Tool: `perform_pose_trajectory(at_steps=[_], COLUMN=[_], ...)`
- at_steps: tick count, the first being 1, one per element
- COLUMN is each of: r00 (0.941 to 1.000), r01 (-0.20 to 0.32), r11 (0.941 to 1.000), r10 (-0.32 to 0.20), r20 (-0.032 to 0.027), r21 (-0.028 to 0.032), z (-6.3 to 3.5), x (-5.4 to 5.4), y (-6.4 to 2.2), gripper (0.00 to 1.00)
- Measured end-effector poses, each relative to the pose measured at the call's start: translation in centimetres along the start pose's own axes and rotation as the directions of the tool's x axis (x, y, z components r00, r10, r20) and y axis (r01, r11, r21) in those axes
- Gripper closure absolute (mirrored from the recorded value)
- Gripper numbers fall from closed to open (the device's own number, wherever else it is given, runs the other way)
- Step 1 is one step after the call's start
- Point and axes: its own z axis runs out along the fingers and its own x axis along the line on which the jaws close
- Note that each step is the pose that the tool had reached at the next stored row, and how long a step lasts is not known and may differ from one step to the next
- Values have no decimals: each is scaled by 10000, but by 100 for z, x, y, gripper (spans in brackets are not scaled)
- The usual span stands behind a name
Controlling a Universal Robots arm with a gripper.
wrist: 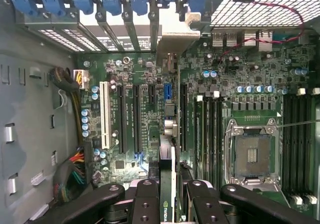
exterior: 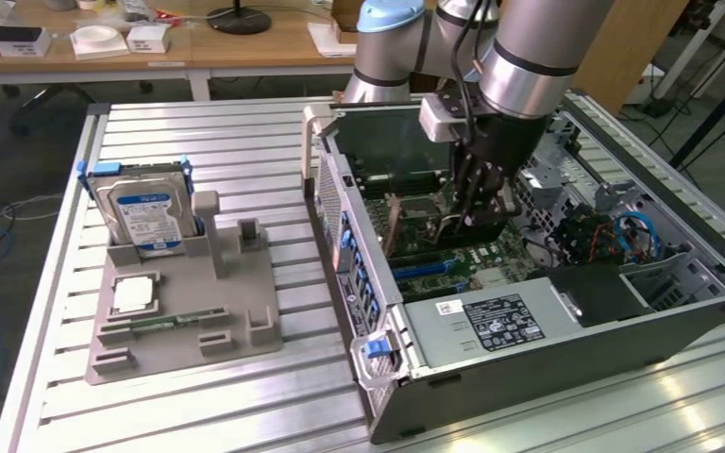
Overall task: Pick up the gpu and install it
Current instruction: 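Insert the gpu into the slot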
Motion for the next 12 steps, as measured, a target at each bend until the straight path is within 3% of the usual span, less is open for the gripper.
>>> perform_pose_trajectory(at_steps=[12], r00=[10000], r01=[0], r11=[10000], r10=[0], r20=[-43], r21=[-3], z=[128], x=[-1], y=[111], gripper=[74])
